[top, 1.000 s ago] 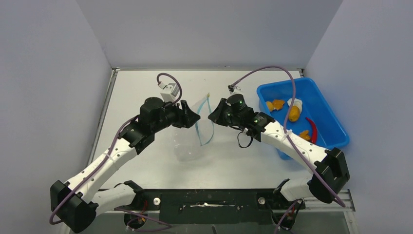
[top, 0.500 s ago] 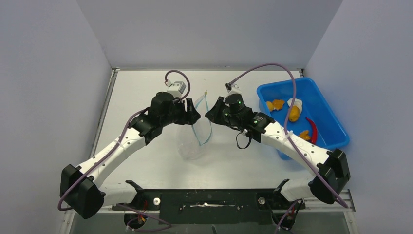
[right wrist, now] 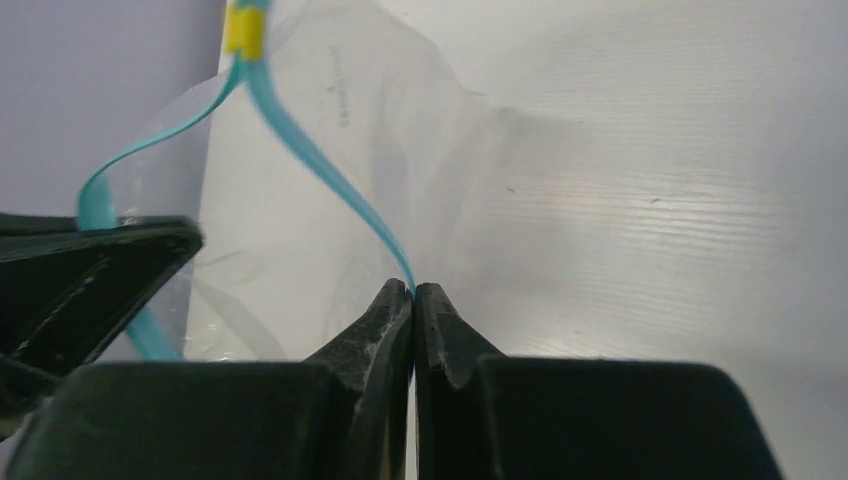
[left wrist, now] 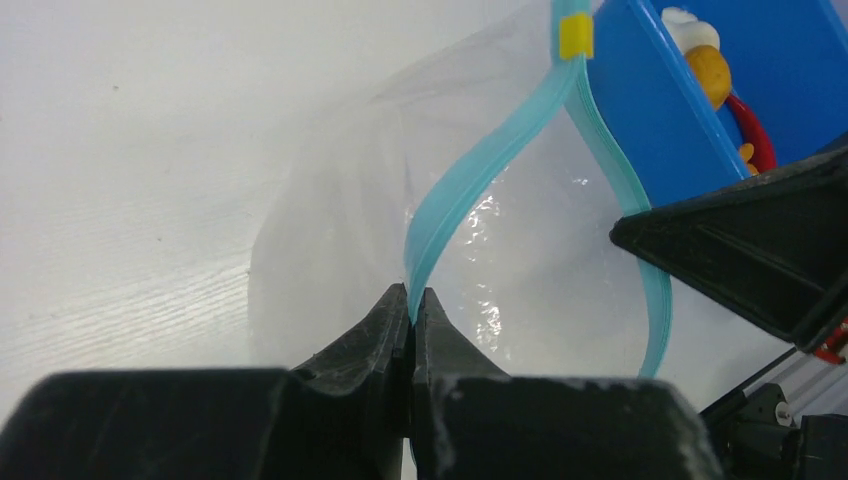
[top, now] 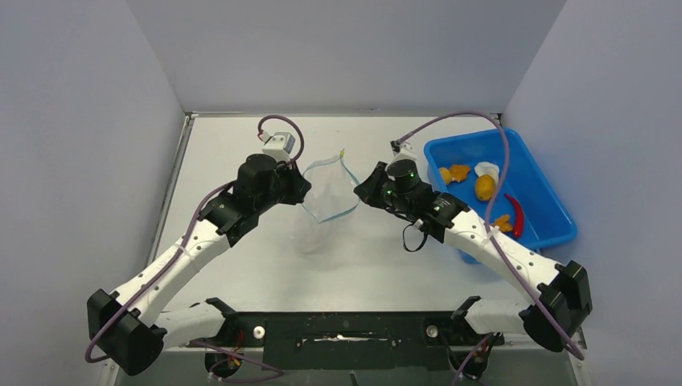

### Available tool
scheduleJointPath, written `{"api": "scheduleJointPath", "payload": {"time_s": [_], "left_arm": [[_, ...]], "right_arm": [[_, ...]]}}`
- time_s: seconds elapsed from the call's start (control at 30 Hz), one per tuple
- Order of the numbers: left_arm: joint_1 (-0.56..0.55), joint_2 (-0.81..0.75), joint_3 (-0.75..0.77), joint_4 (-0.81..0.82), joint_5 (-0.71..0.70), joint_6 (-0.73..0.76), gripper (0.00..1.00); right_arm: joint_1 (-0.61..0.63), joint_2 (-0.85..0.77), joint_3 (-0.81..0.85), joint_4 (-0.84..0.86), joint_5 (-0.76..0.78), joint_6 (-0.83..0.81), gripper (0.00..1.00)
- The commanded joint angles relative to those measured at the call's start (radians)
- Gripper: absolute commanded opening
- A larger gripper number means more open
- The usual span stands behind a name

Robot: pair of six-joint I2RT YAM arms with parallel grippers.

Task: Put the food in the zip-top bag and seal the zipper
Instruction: Open the zipper of the food storage bag at the center of the board, then pick up the fake fruit from the bin.

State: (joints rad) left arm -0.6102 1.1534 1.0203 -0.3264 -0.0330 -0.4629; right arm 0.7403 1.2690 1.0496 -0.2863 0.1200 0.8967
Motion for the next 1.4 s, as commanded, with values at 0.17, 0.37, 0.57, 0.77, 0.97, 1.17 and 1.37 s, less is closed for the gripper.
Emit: {"api": "scheduleJointPath", "payload": {"time_s": [0.17,0.37,0.57,0.77,0.97,1.17,1.37], "left_arm": [[-0.004,-0.109,0.005,0.122,0.027,0.045,0.00],[-0.003,-0.150,-0.055,0.205,0.079,0.084,0.04],[-0.004,-0.200,-0.077,0.174,0.058,0.158,0.00],[-0.004,-0.240,-0.100,0.143,0.019,0.183,0.00],[-0.005,-0.234,-0.135,0.196,0.011,0.214,0.00],[-0.005,-0.171,-0.136,0.194,-0.014,0.268,0.00],[-0.005,-0.130,-0.117,0.152,-0.048,0.294,0.00]], "right_arm": [[-0.071,-0.208,-0.180,0.163,-0.041,-0.042,0.00],[-0.035,-0.206,-0.195,0.190,-0.099,-0.014,0.00],[-0.010,-0.214,-0.189,0.175,-0.082,-0.033,0.02],[-0.004,-0.237,-0.111,0.077,-0.083,-0.060,0.25],[-0.004,-0.258,-0.041,-0.016,-0.060,-0.092,0.53],[-0.015,-0.260,0.100,-0.227,0.218,-0.246,0.60],[-0.155,-0.259,0.138,-0.301,0.340,-0.398,0.64]]}}
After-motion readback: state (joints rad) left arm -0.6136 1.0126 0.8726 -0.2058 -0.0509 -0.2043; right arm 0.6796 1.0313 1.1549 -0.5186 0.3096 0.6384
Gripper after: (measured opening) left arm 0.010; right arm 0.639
